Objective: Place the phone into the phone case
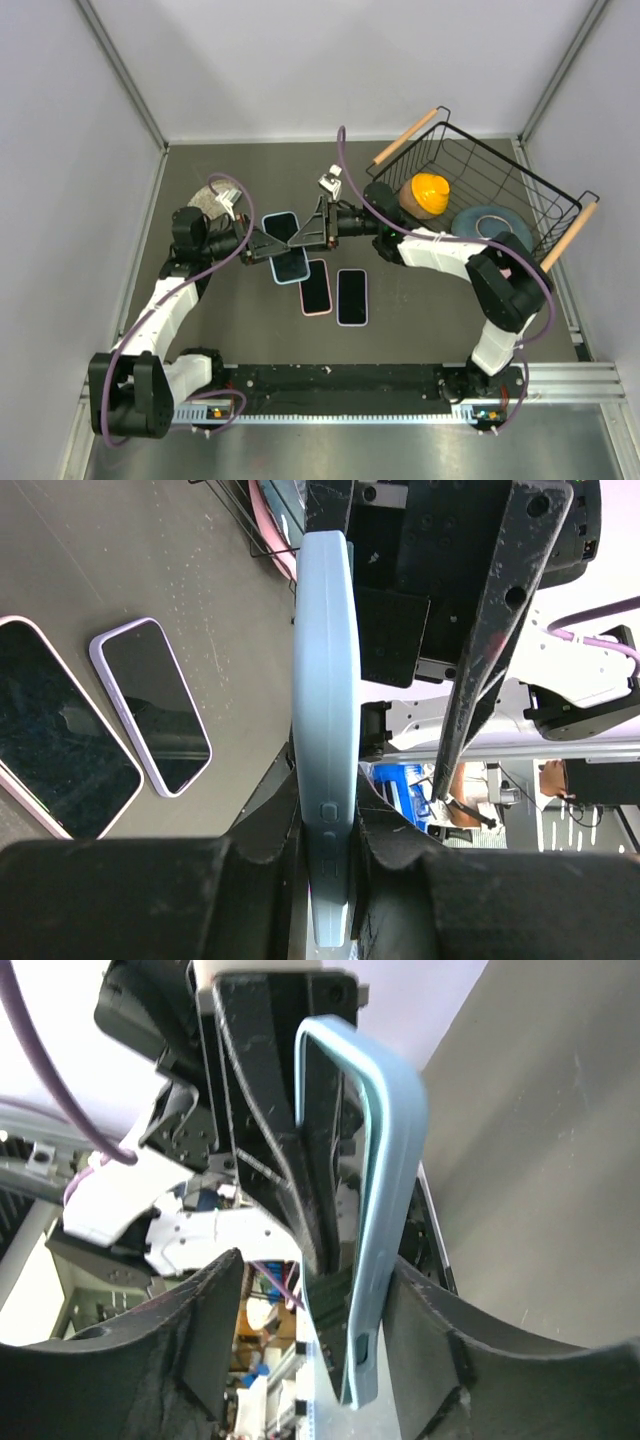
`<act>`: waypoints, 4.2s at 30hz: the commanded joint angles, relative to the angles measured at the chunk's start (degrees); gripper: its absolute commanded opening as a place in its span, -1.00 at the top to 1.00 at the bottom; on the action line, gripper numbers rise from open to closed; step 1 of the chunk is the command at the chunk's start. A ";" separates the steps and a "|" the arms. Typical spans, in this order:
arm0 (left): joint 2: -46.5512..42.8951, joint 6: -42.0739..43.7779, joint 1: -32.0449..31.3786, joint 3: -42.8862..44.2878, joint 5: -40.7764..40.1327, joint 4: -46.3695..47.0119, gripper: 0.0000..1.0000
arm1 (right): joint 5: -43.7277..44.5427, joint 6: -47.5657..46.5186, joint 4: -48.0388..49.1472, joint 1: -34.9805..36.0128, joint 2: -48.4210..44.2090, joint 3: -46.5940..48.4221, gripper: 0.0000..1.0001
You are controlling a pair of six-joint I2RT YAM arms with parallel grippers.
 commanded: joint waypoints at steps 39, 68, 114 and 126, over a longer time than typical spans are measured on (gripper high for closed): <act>-0.74 15.74 -2.13 1.42 0.35 -9.79 1.00 | 12.00 -15.22 -15.01 1.28 -19.59 -10.21 0.13; -5.14 4.29 -8.20 -5.36 8.46 4.58 1.00 | 4.97 -21.29 -15.36 -1.27 -16.26 -1.69 -0.32; -2.50 12.65 -8.11 5.72 0.20 -14.43 1.00 | 8.40 -10.86 -5.82 0.23 -15.91 -9.40 -0.11; -0.92 9.66 -8.11 2.73 -1.56 -10.29 1.00 | 7.35 -5.11 5.82 0.49 -12.83 -12.32 0.83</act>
